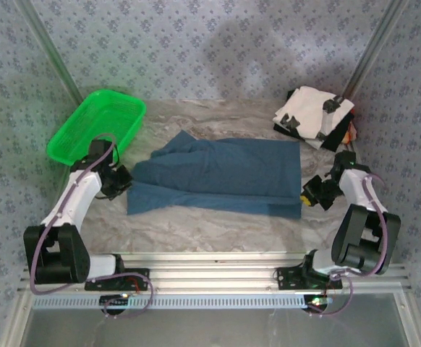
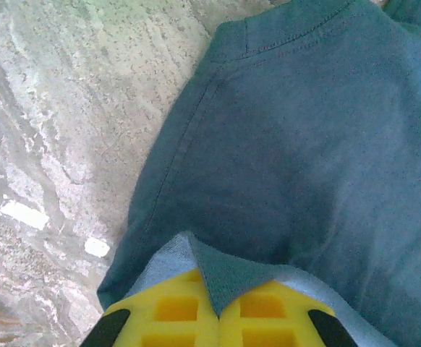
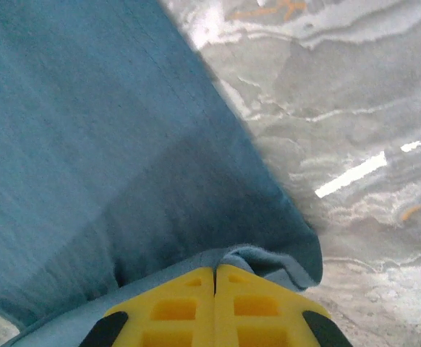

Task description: Fold and stack the t-shirts

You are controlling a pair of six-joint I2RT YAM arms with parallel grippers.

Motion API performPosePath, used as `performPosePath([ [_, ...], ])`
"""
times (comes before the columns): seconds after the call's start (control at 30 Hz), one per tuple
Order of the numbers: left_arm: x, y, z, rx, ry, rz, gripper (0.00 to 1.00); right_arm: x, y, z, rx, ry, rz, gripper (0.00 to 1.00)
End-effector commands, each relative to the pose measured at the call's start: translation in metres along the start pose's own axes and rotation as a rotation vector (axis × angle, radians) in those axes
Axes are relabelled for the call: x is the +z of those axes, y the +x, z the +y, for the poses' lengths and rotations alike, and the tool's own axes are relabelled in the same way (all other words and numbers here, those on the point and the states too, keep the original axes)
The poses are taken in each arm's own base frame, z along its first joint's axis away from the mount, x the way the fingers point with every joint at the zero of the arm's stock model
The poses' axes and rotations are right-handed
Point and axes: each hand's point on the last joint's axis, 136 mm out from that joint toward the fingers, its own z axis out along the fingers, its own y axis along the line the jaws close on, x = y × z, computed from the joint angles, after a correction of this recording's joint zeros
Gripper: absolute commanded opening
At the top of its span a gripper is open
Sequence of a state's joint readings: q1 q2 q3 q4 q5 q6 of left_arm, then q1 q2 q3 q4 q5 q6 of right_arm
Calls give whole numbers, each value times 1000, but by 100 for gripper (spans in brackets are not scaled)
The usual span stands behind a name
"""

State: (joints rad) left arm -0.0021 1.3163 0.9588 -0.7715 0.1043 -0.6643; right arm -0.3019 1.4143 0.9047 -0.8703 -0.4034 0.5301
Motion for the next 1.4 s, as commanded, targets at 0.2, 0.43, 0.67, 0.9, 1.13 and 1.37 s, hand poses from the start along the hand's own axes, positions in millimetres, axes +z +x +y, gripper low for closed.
performPosePath([
  [0.2, 1, -29, -20, 82, 16, -35, 0, 3, -31, 8, -86, 75, -35, 0],
  [0.43, 12, -35, -30, 144, 22, 7, 0, 14, -35, 10, -142, 124, -10, 0],
  [0.67, 19, -42, -43, 226, 13, 30, 0, 23, -34, 7, -191, 179, 7, 0],
  [0.9, 27, -45, -49, 260, 1, 50, 0, 28, -36, 7, -209, 194, 16, 0],
  [1.13, 31, -47, -51, 264, -3, 55, 0, 31, -46, 11, -226, 198, 9, 0],
  [1.37, 34, -48, -53, 265, -7, 53, 0, 39, -54, 17, -239, 204, 18, 0],
])
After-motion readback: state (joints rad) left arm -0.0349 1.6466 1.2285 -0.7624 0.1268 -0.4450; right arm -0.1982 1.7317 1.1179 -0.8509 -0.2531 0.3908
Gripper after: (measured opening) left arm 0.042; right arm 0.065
